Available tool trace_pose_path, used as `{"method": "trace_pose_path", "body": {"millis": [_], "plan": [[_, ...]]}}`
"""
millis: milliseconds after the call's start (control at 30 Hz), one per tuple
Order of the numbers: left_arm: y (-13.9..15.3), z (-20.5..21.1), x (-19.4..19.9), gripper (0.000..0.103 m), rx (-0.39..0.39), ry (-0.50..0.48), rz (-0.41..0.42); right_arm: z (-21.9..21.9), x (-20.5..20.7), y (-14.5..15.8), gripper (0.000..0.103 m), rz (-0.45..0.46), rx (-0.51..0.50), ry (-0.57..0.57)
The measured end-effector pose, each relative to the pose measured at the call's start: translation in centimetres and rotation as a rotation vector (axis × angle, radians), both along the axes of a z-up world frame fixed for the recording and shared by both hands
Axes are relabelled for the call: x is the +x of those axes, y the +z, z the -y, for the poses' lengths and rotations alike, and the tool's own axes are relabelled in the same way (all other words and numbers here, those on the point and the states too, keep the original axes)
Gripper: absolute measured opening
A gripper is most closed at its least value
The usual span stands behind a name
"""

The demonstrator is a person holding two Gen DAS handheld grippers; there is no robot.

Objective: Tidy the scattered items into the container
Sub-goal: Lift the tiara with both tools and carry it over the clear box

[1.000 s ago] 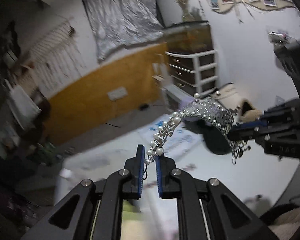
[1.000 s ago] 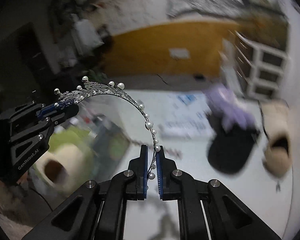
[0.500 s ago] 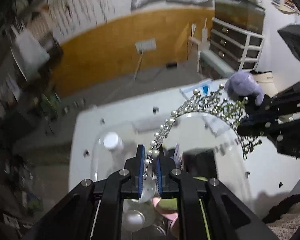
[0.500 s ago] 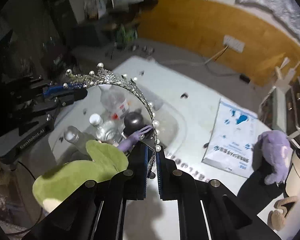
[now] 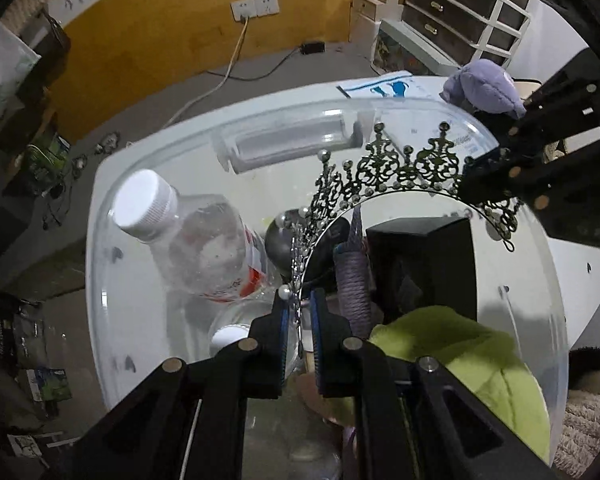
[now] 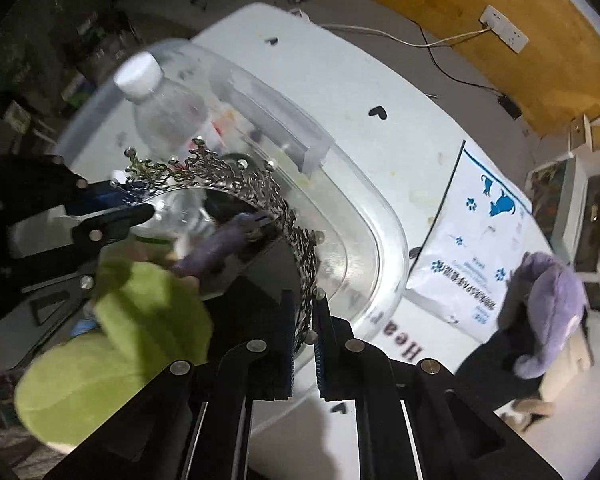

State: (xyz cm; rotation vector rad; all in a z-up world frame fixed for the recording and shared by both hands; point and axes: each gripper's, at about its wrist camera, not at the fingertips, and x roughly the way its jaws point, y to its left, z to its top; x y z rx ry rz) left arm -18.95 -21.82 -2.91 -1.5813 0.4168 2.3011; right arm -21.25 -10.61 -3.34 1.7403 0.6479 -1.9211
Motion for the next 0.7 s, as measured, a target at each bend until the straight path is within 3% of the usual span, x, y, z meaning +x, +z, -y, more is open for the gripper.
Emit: {"method": "trace_pose_path", "body": {"millis": [167, 200, 300, 567, 600, 633, 700], "plan": [[-1.7, -0.3, -0.6, 0.011, -0.029, -0.024, 0.038, 0.9, -0.4, -1.1, 0.010, 0.002, 0.071, 0.029], [-2.0, -0.3, -0.6, 0.011, -0.036, 0.061, 0.034, 0.9, -0.6, -1.4, 0.010, 0.011, 0.077, 0.029], [-3.0, -0.2, -0.9, 0.011, -0.026, 0.077, 0.048, 1.2, -0.8, -1.3, 0.010, 0.003, 0.081, 0.030], [-3.4, -0.6, -1.2, 0.011, -0.011, 0.074, 0.033, -0.3, -1.6, 0.7, 0.013, 0.069, -0.019, -0.074], [-3.5, -0.6, -1.3, 0.011, -0.018, 0.077, 0.025, -0.5, -1.7, 1.0, 0.023, 0.079, -0.042, -0.085], [-3.4, -0.6, -1.3, 0.011, -0.027, 0.085, 0.009, -0.6, -1.7, 1.4, 0.041, 0.082, -0.066, -0.094], [-3.1, -0.4, -1.5, 0.011, -0.033, 0.098, -0.010, -0.5, -1.8, 2.0, 0.059, 0.109, -0.133, -0.107]]}}
